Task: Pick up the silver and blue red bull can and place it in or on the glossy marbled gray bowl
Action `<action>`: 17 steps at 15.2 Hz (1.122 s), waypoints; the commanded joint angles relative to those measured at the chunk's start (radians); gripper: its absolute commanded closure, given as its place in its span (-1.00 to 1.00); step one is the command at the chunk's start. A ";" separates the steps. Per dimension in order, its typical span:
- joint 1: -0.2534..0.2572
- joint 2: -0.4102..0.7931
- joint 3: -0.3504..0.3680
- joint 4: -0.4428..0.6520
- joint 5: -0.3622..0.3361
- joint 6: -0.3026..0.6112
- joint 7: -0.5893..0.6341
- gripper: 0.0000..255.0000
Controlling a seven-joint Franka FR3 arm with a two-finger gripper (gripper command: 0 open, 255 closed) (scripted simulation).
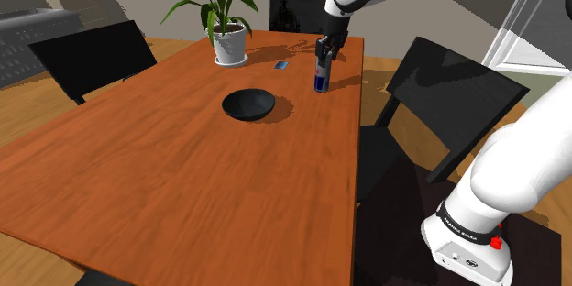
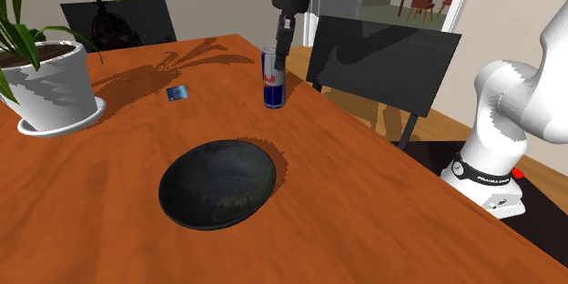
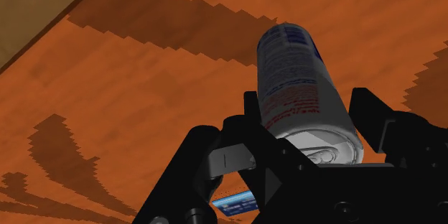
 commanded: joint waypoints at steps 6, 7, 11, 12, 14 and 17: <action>0.000 0.001 0.000 0.000 0.000 0.000 0.000 1.00; 0.000 0.001 0.000 -0.001 0.000 0.000 0.000 1.00; 0.000 -0.002 0.000 0.038 0.001 -0.040 -0.002 1.00; 0.000 -0.002 0.001 0.051 0.001 -0.054 -0.002 1.00; 0.000 -0.002 0.001 0.078 0.002 -0.080 -0.003 1.00; 0.001 0.000 0.001 0.120 0.002 -0.121 -0.005 1.00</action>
